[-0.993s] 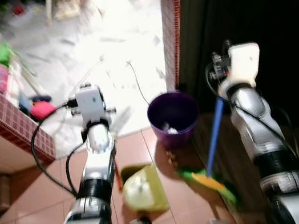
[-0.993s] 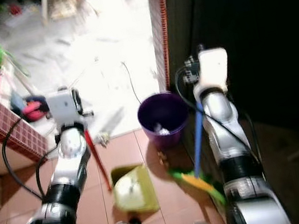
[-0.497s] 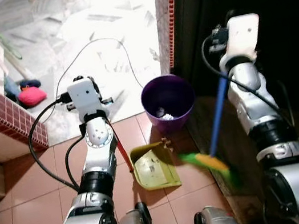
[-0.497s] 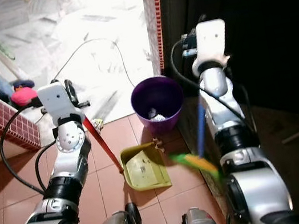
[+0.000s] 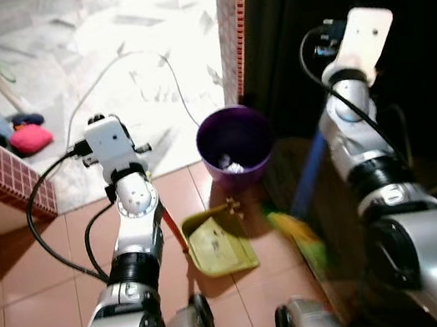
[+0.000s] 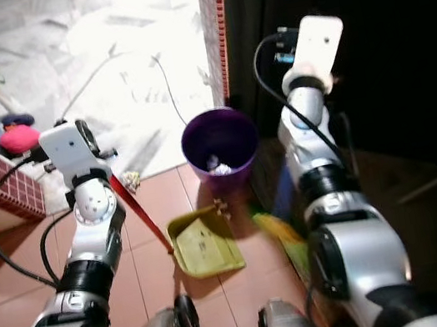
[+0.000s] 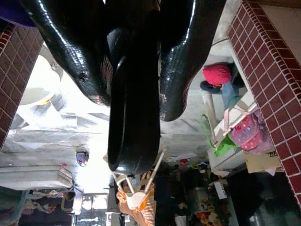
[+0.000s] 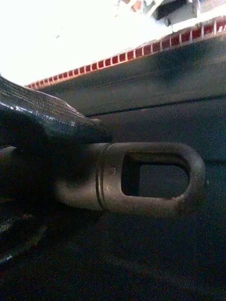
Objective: Sweep floor
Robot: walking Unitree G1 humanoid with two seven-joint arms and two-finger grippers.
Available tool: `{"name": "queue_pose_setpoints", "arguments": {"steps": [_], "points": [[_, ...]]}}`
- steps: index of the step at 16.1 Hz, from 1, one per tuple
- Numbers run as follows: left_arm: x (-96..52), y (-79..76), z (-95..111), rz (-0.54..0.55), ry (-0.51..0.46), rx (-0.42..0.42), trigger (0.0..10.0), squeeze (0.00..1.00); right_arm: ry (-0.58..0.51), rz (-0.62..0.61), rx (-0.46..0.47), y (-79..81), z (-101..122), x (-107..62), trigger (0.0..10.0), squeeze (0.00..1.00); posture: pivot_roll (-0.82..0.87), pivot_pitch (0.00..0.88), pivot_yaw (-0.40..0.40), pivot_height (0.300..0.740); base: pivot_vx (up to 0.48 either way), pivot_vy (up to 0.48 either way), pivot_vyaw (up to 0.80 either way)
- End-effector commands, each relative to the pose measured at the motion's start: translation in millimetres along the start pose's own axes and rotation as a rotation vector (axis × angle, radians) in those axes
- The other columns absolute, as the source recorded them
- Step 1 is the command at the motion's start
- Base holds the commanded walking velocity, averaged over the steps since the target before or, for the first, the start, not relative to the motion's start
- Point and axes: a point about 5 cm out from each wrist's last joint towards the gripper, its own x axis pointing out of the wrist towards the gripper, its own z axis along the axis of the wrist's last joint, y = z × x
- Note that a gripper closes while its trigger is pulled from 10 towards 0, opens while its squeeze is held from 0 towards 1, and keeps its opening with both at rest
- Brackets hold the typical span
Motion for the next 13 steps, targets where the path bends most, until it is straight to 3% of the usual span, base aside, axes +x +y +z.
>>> {"name": "queue_pose_setpoints", "arguments": {"steps": [1, 4, 6, 9, 11, 13], "points": [[-5.6, 0.9, -11.6, 0.003, 0.054, 0.027, 10.0, 0.00, 0.004, -0.023, 0.088, 7.0, 4.7, 1.2, 10.0, 0.00, -0.06, 0.221, 0.016, 0.740, 0.000, 0.000, 0.00], [-6.8, -0.2, -11.9, 0.010, 0.056, 0.023, 10.0, 0.00, 0.078, 0.022, 0.277, 30.6, 2.0, -2.7, 10.0, 0.00, -0.04, 0.202, 0.009, 0.740, 0.000, 0.000, 0.00], [-4.5, 1.5, -11.4, 0.013, 0.055, 0.025, 10.0, 0.00, 0.134, 0.206, 0.488, 51.9, 2.5, -8.6, 10.0, 0.00, -0.05, 0.189, 0.007, 0.740, 0.000, 0.000, 0.00], [-1.0, 1.7, -10.6, 0.020, 0.054, 0.023, 10.0, 0.00, 0.131, 0.408, 0.468, 54.6, -1.6, -13.7, 10.0, 0.00, -0.08, 0.164, 0.005, 0.740, 0.000, 0.000, 0.00], [4.2, 2.6, -6.6, 0.034, 0.042, 0.010, 10.0, 0.00, 0.112, 0.490, 0.396, 42.1, -4.8, -12.9, 10.0, 0.00, -0.11, 0.137, 0.007, 0.740, 0.000, 0.000, 0.00], [13.9, 8.4, 5.6, 0.062, -0.011, -0.026, 10.0, 0.00, 0.077, 0.540, 0.286, 15.7, -5.6, -10.7, 10.0, 0.00, -0.13, 0.116, 0.010, 0.740, 0.000, 0.000, 0.00]]}}
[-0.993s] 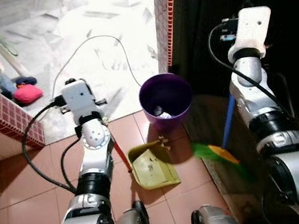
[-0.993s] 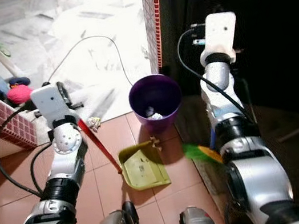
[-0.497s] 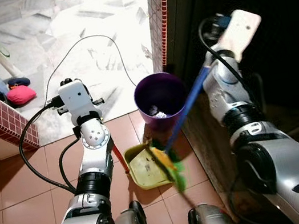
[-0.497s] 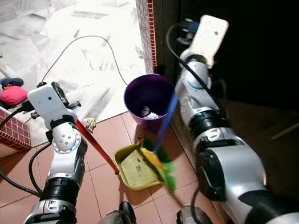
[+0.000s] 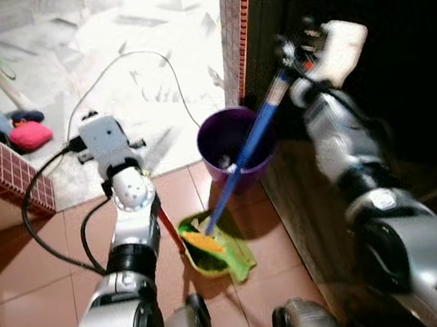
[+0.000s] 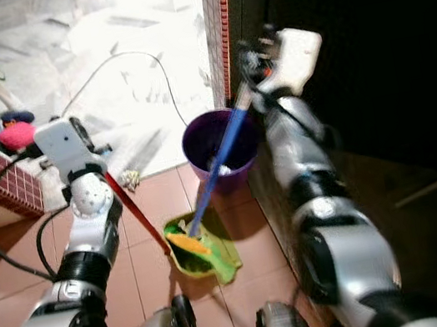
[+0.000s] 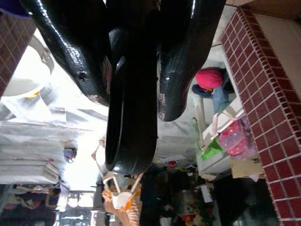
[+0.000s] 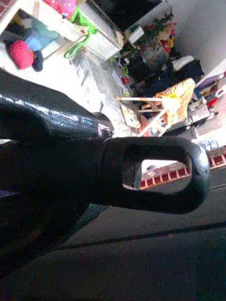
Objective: Sweep floor
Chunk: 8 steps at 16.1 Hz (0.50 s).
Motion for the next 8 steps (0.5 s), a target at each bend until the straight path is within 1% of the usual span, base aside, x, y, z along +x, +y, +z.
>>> {"name": "queue_pose_setpoints", "arguments": {"steps": [1, 3, 4, 5, 7, 8], "points": [[10.6, 4.1, 13.1, 0.019, -0.045, -0.037, 10.0, 0.00, -0.009, 0.036, -0.099, -9.1, 6.8, -6.0, 10.0, 0.00, -0.14, 0.104, 0.012, 0.740, 0.000, 0.000, 0.00], [20.8, 5.6, 26.2, 0.016, -0.080, -0.093, 10.0, 0.00, 0.003, 0.023, -0.193, -24.4, 9.3, -14.5, 10.0, 0.00, -0.15, 0.078, 0.011, 0.740, 0.000, 0.000, 0.00], [28.6, 7.8, 38.8, 0.019, -0.117, -0.133, 10.0, 0.00, 0.009, 0.012, -0.289, -36.0, 10.9, -23.2, 10.0, 0.00, -0.16, 0.060, 0.011, 0.740, 0.000, 0.000, 0.00], [36.1, 10.8, 50.0, 0.021, -0.150, -0.161, 10.0, 0.00, 0.023, -0.007, -0.335, -45.7, 11.9, -30.8, 10.0, 0.00, -0.17, 0.046, 0.012, 0.740, 0.000, 0.000, 0.00], [45.1, 17.0, 63.8, 0.016, -0.191, -0.203, 10.0, 0.00, 0.015, -0.029, -0.424, -54.9, 16.1, -37.7, 10.0, 0.00, -0.18, 0.022, 0.017, 0.740, 0.000, 0.000, 0.00], [50.9, 24.2, 71.7, 0.011, -0.219, -0.219, 10.0, 0.00, -0.012, -0.070, -0.533, -62.2, 24.4, -41.2, 10.0, 0.00, -0.19, 0.008, 0.021, 0.740, 0.000, 0.000, 0.00]]}}
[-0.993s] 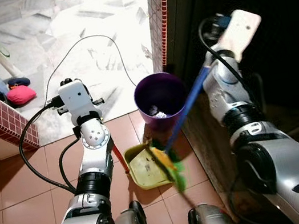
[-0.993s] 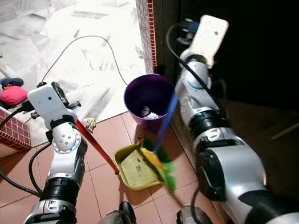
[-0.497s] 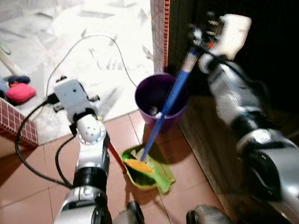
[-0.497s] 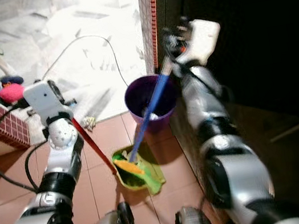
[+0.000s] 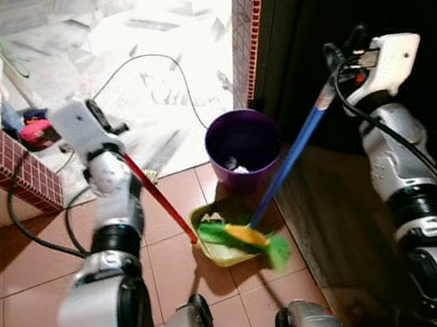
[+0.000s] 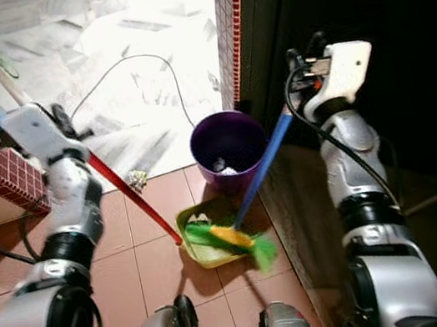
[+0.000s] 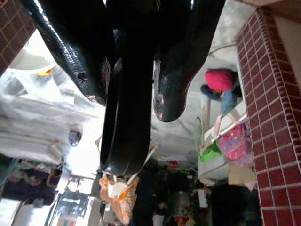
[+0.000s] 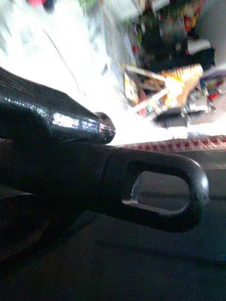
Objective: Sweep floor
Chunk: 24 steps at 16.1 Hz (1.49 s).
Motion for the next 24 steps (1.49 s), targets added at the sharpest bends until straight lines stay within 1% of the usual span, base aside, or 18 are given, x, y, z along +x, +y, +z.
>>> {"name": "queue_pose_setpoints", "arguments": {"steps": [1, 2, 5, 7, 8, 10, 12, 14, 15, 16, 17, 18, 19, 20, 21, 22, 23, 24], "points": [[21.0, 3.9, 56.1, 0.007, -0.244, -0.067, 10.0, 0.00, 0.018, -0.017, -0.275, -19.3, 3.3, -7.7, 10.0, 0.00, -0.19, 0.004, 0.023, 0.740, 0.000, 0.000, 0.00], [22.7, 8.2, 59.1, 0.004, -0.252, -0.071, 10.0, 0.00, 0.000, -0.069, -0.306, -28.0, 8.8, -9.4, 10.0, 0.00, -0.19, 0.000, 0.024, 0.740, 0.000, 0.000, 0.00], [21.9, 15.2, 62.4, -0.044, -0.274, -0.084, 10.0, 0.00, -0.057, -0.149, -0.419, -42.7, 20.9, -14.2, 10.0, 0.00, -0.18, 0.000, 0.016, 0.740, 0.000, 0.000, 0.00], [21.3, 16.8, 62.0, -0.051, -0.276, -0.087, 10.0, 0.00, -0.054, -0.162, -0.447, -45.1, 19.9, -16.0, 10.0, 0.00, -0.17, 0.000, 0.012, 0.740, 0.000, 0.000, 0.00], [20.2, 19.3, 60.0, -0.048, -0.275, -0.089, 10.0, 0.00, -0.038, -0.176, -0.449, -47.9, 16.0, -18.5, 10.0, 0.00, -0.17, 0.000, 0.011, 0.740, 0.000, 0.000, 0.00], [17.2, 18.7, 52.9, -0.056, -0.255, -0.074, 10.0, 0.00, -0.025, -0.193, -0.452, -47.9, 11.8, -19.2, 10.0, 0.00, -0.17, 0.000, 0.014, 0.740, 0.000, 0.000, 0.00], [15.3, 15.1, 47.2, -0.081, -0.227, -0.049, 10.0, 0.00, -0.027, -0.190, -0.455, -44.0, 10.7, -18.3, 10.0, 0.00, -0.17, 0.000, 0.021, 0.740, 0.000, 0.000, 0.00], [11.3, 11.9, 35.3, -0.111, -0.166, 0.016, 10.0, 0.00, 0.017, -0.186, -0.415, -39.2, 0.5, -19.7, 10.0, 0.00, -0.17, 0.000, 0.025, 0.740, 0.000, 0.000, 0.00], [8.7, 13.3, 27.9, -0.111, -0.133, 0.052, 10.0, 0.00, 0.039, -0.177, -0.384, -34.6, -5.4, -20.8, 10.0, 0.00, -0.16, 0.000, 0.029, 0.740, 0.000, 0.000, 0.00], [5.5, 15.0, 21.5, -0.109, -0.106, 0.062, 10.0, 0.00, 0.056, -0.171, -0.347, -29.7, -10.9, -22.1, 10.0, 0.00, -0.16, 0.000, 0.030, 0.740, 0.000, 0.000, 0.00], [0.3, 17.3, 14.1, -0.108, -0.090, 0.102, 10.0, 0.00, 0.066, -0.152, -0.319, -21.0, -16.3, -23.2, 10.0, 0.00, -0.15, 0.000, 0.032, 0.740, 0.000, 0.000, 0.00], [-3.9, 18.4, 9.4, -0.114, -0.083, 0.150, 10.0, 0.00, 0.070, -0.138, -0.298, -13.0, -19.9, -23.4, 10.0, 0.00, -0.15, 0.000, 0.032, 0.740, 0.000, 0.000, 0.00], [-6.2, 18.2, 8.7, -0.123, -0.088, 0.171, 10.0, 0.00, 0.074, -0.130, -0.288, -7.1, -22.5, -24.0, 10.0, 0.00, -0.15, 0.000, 0.030, 0.740, 0.000, 0.000, 0.00], [-8.1, 17.2, 9.3, -0.119, -0.102, 0.217, 10.0, 0.00, 0.079, -0.124, -0.285, 0.1, -26.3, -24.9, 10.0, 0.00, -0.14, 0.000, 0.028, 0.740, 0.000, 0.000, 0.00], [-8.6, 16.5, 9.0, -0.112, -0.107, 0.252, 10.0, 0.00, 0.078, -0.122, -0.284, 3.6, -27.5, -24.9, 10.0, 0.00, -0.14, 0.000, 0.028, 0.740, 0.000, 0.000, 0.00], [-10.0, 12.3, 9.5, -0.104, -0.129, 0.299, 10.0, 0.00, 0.078, -0.124, -0.265, 10.3, -29.2, -25.0, 10.0, 0.00, -0.14, 0.000, 0.030, 0.740, 0.000, 0.000, 0.00], [-12.5, 1.0, 10.6, -0.129, -0.151, 0.316, 10.0, 0.00, 0.076, -0.124, -0.257, 15.1, -29.5, -24.4, 10.0, 0.00, -0.14, 0.000, 0.031, 0.740, 0.000, 0.000, 0.00], [-14.2, -5.5, 9.8, -0.131, -0.151, 0.309, 10.0, 0.00, 0.071, -0.123, -0.257, 17.4, -28.7, -24.2, 10.0, 0.00, -0.14, 0.000, 0.031, 0.740, 0.000, 0.000, 0.00]]}}
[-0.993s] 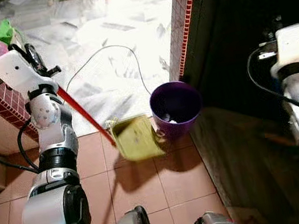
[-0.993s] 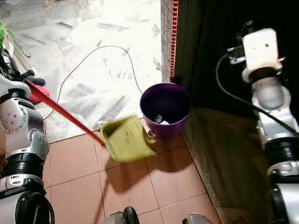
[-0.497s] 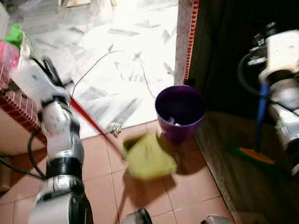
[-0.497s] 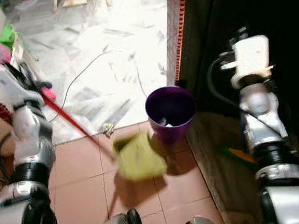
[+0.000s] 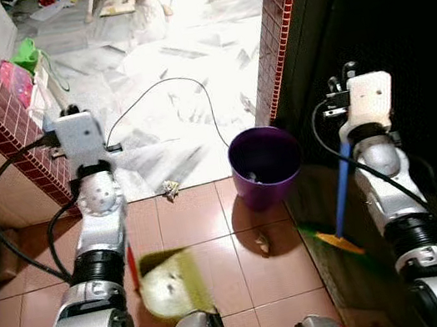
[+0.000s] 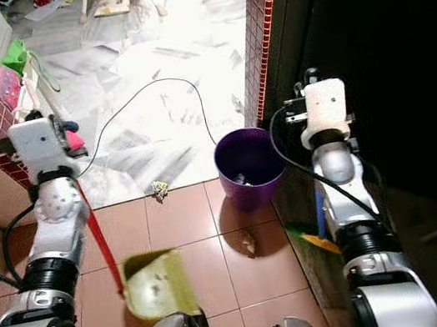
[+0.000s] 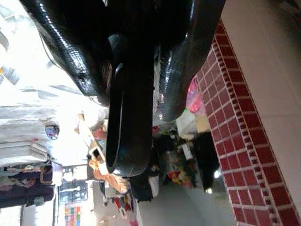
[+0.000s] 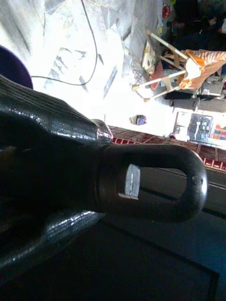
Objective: Sweep floor
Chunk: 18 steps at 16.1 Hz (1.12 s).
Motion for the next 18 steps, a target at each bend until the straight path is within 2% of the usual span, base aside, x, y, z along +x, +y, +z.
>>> {"name": "queue_pose_setpoints", "arguments": {"steps": [1, 3, 4, 6, 8, 9, 10, 11, 13, 14, 15, 17, 18], "points": [[6.7, -12.7, 22.7, 0.001, -0.088, -0.023, 10.0, 0.00, -0.039, -0.013, 0.003, 0.7, 10.0, 2.1, 10.0, 0.00, -0.14, 0.000, 0.031, 0.740, 0.000, 0.000, 0.00], [-1.7, -25.4, 16.1, -0.009, -0.084, -0.031, 10.0, 0.00, -0.030, -0.061, 0.006, 0.1, 9.5, 1.9, 10.0, 0.00, -0.16, 0.000, 0.036, 0.740, 0.000, 0.000, 0.00], [-7.4, -32.6, 8.6, -0.013, -0.066, -0.040, 10.0, 0.00, -0.021, -0.081, 0.039, 1.4, 9.7, 1.3, 10.0, 0.00, -0.19, 0.000, 0.041, 0.740, 0.000, 0.000, 0.00], [-16.7, -43.8, -9.1, -0.013, 0.037, -0.076, 10.0, 0.00, -0.010, -0.103, 0.094, 4.8, 12.4, 0.4, 10.0, 0.00, -0.21, 0.018, 0.048, 0.740, 0.000, 0.000, 0.00], [-19.7, -49.4, -14.2, -0.021, 0.079, -0.082, 10.0, 0.00, -0.012, -0.114, 0.102, 5.5, 14.2, 0.2, 10.0, 0.00, -0.22, 0.030, 0.049, 0.740, 0.000, 0.000, 0.00], [-25.7, -59.6, -22.6, -0.044, 0.149, -0.088, 10.0, 0.00, -0.012, -0.159, 0.126, 6.3, 17.7, 2.9, 10.0, 0.00, -0.23, 0.052, 0.054, 0.740, 0.000, 0.000, 0.00], [-26.9, -61.5, -23.6, -0.052, 0.157, -0.090, 10.0, 0.00, -0.014, -0.172, 0.130, 6.5, 19.1, 3.4, 10.0, 0.00, -0.24, 0.056, 0.055, 0.740, 0.000, 0.000, 0.00], [-28.3, -63.0, -24.6, -0.056, 0.159, -0.085, 10.0, 0.00, -0.004, -0.197, 0.176, 7.9, 20.8, 4.6, 10.0, 0.00, -0.24, 0.059, 0.055, 0.740, 0.000, 0.000, 0.00], [-28.8, -63.5, -26.3, -0.053, 0.168, -0.081, 10.0, 0.00, 0.041, -0.192, 0.385, 16.3, 24.2, 6.9, 10.0, 0.00, -0.24, 0.060, 0.052, 0.740, 0.000, 0.000, 0.00], [-28.5, -62.6, -26.8, -0.045, 0.170, -0.079, 10.0, 0.00, 0.040, -0.161, 0.457, 20.2, 28.4, 6.3, 10.0, 0.00, -0.24, 0.060, 0.051, 0.740, 0.000, 0.000, 0.00], [-28.6, -62.1, -27.4, -0.037, 0.173, -0.074, 10.0, 0.00, 0.035, -0.140, 0.482, 21.6, 30.8, 5.2, 10.0, 0.00, -0.24, 0.057, 0.050, 0.740, 0.000, 0.000, 0.00], [-29.3, -61.5, -29.8, -0.019, 0.194, -0.079, 10.0, 0.00, 0.025, -0.108, 0.475, 22.1, 33.2, 2.1, 10.0, 0.00, -0.25, 0.051, 0.050, 0.740, 0.000, 0.000, 0.00], [-29.5, -62.2, -29.5, -0.027, 0.197, -0.111, 10.0, 0.00, 0.019, -0.082, 0.462, 21.3, 32.3, -1.1, 10.0, 0.00, -0.25, 0.042, 0.050, 0.740, 0.000, 0.000, 0.00]]}}
